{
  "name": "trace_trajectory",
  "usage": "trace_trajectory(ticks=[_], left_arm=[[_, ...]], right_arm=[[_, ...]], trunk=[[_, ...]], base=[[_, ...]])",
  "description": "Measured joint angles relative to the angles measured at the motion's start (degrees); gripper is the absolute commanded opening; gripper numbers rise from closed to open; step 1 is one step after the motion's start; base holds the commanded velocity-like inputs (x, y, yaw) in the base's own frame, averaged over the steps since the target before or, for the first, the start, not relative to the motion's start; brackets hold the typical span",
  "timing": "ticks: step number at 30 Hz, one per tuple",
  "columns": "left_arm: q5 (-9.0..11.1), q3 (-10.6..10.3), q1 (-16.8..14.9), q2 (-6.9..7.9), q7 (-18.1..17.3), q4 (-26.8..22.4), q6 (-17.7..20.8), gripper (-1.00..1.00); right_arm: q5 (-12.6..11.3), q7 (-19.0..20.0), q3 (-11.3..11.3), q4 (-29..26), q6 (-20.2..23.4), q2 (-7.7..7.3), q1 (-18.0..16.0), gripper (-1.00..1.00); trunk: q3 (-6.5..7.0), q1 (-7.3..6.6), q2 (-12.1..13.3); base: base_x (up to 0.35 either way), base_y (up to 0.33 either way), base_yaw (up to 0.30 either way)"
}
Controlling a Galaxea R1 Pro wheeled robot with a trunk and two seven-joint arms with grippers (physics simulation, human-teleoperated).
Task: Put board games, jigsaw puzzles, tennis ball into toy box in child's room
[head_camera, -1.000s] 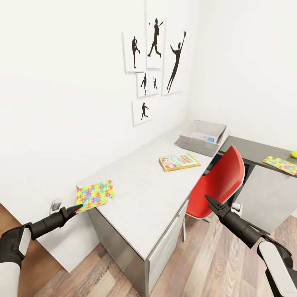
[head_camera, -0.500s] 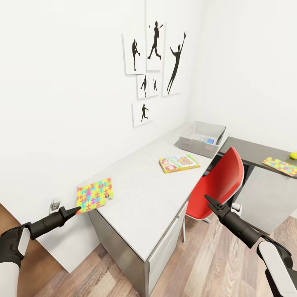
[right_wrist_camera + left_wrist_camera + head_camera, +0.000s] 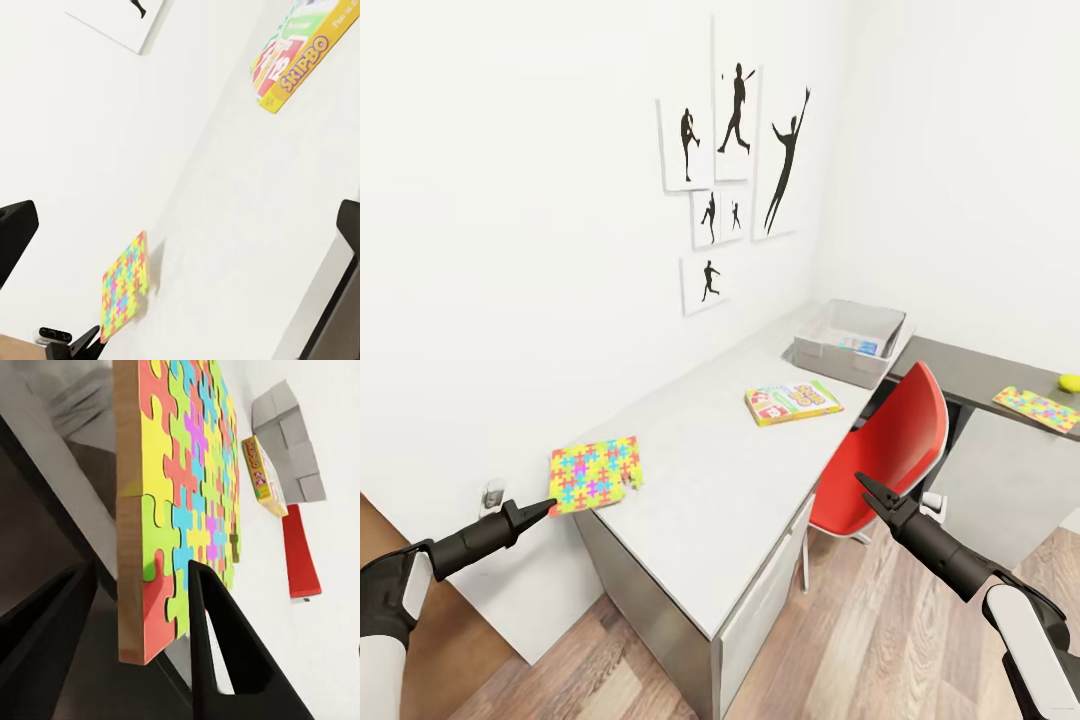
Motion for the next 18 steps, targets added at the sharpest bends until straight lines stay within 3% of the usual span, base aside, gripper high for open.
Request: trace_trajectory(ticks=[7,13,18], left_arm=[[0.01,-0.05,0.0,0.06,-0.54,0.0,0.19,-1.0],[0.0,-0.11,-0.01,0.34,-5.14,-0.51,1.01,-1.0],[-0.13,-0.28,-0.01,0.39,-8.06,-5.4,6.93,-1.0]], right_arm=[[0.0,0.0,0.0,0.0,0.0,0.0,0.0,1.0],[0.0,-0.01,0.0,0.0,0.0,0.0,0.0,1.0],[0.0,-0.02,0.0,0.0,0.0,0.07,0.0,1.0]], trunk=[[1.26,-1.54,2.81],[2.34,-2.86,5.21],[3.24,-3.96,7.22]], base=[[0.0,0.0,0.0],[0.0,0.0,0.0],[0.0,0.0,0.0]])
